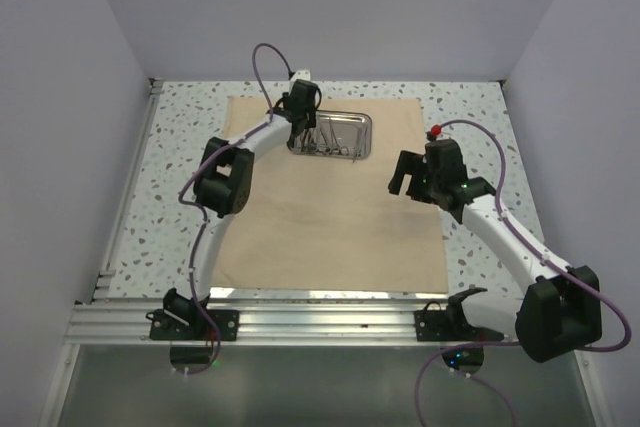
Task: Open and lay out the surgical kit
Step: Pick up the medical item from the container.
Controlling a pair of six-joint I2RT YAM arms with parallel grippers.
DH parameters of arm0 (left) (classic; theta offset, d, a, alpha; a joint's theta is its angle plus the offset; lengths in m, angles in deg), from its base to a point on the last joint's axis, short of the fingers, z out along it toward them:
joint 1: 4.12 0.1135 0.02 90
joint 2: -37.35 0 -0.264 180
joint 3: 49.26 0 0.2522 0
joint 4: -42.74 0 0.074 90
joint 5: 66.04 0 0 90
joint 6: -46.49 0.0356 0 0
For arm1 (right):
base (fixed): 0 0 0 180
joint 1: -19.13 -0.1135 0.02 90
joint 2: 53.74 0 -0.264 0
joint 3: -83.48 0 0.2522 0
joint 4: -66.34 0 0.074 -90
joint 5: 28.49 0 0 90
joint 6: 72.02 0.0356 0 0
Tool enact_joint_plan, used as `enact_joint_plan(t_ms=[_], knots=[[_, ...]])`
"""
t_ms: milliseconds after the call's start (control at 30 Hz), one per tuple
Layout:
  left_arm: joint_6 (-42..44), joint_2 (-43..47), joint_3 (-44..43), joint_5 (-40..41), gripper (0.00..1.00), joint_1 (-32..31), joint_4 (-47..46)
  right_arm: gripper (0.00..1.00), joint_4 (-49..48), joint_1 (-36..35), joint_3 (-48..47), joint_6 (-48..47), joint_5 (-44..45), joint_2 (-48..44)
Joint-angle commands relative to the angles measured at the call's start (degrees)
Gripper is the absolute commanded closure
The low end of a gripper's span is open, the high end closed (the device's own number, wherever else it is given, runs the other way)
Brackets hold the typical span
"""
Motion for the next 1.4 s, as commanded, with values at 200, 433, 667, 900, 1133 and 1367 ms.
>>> enact_joint_plan(t_ms=[200, 433, 667, 900, 1133, 1367], knots=[[-0.8, -1.4, -2.8, 3.2, 0.6, -0.2, 0.9, 0.07, -1.5, -0.2, 0.7, -0.9, -1.6, -0.1], [0.7, -4.5, -5.8, 4.3, 0.64, -0.3, 5.6, 0.07, -1.4, -0.2, 0.7, -0.9, -2.1, -0.6], [2.1, -8.8, -10.4, 3.5, 0.71, -1.5, 9.8, 0.07, -1.4, -0.2, 1.0, -0.9, -2.7, -1.2], [1.7, -9.4, -10.0, 2.5, 1.0, -1.6, 10.4, 0.07, -1.4, -0.2, 1.3, -0.9, -2.9, -1.4], [3.4, -2.5, -6.9, 5.4, 1.0, -1.6, 7.5, 0.08, -2.1, -0.1, 1.4, -0.8, -2.9, -1.2], [8.4, 5.4, -12.9, 8.9, 1.0, -1.6, 10.9, 0.08, -2.8, -0.2, 2.3, -0.5, -2.9, -2.2]])
